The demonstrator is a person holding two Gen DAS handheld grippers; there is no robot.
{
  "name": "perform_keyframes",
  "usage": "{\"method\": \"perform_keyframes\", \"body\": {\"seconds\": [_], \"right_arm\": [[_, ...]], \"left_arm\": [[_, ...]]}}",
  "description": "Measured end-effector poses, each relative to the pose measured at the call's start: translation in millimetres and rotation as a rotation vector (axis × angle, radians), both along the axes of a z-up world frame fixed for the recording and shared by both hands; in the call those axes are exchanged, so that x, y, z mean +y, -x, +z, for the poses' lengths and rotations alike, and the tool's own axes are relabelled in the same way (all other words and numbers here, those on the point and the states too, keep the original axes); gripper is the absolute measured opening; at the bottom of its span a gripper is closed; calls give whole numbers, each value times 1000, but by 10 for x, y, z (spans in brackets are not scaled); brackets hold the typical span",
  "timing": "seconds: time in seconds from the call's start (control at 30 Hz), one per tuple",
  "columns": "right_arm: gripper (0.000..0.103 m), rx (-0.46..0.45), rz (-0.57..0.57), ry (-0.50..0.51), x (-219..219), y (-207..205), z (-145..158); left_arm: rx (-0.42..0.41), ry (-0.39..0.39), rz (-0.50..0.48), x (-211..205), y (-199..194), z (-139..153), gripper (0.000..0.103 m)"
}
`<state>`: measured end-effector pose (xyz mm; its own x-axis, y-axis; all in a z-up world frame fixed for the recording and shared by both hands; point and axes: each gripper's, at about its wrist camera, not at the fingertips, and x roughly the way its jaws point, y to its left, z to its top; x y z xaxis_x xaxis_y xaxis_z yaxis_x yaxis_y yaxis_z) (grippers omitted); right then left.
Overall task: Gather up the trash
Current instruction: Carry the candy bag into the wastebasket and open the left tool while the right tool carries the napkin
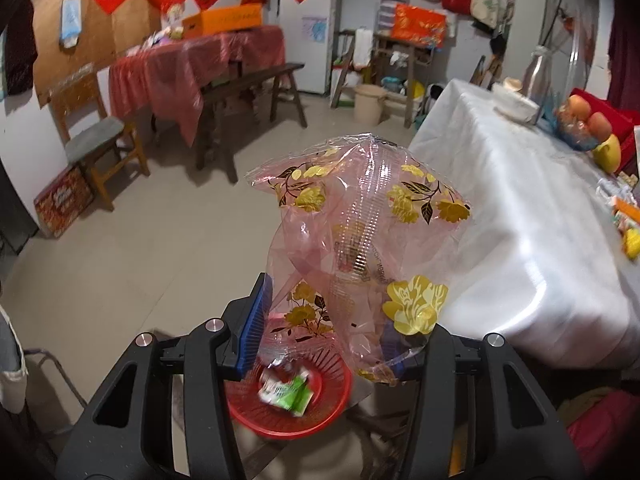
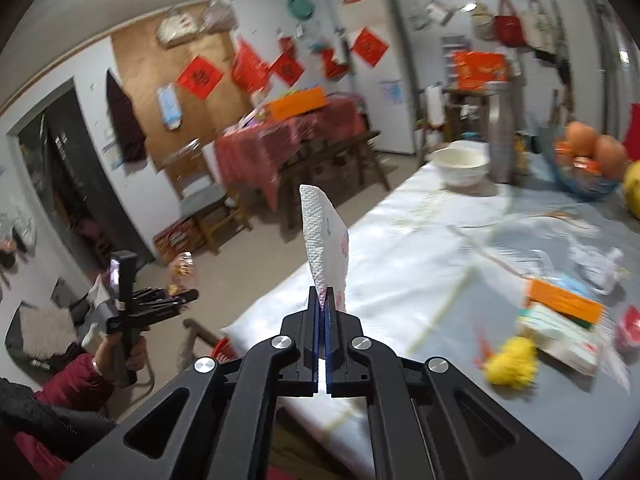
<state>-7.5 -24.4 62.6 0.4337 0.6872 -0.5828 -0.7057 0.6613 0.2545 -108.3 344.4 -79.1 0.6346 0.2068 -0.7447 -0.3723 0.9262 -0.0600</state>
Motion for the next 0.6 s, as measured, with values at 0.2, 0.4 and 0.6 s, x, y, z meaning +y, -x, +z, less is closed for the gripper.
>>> {"method": "perform_keyframes", "body": {"seconds": [0.2,0.4,0.6], "right_arm": [[3,31,103,63,646,121,-36],[3,76,181,118,1156,210,-121],[3,103,274,161,1640,330,-140]], "left_arm": [[80,61,20,210,121,-483,51],[170,91,30,279,99,-926,77],[189,56,35,297,138,-998,90]]}}
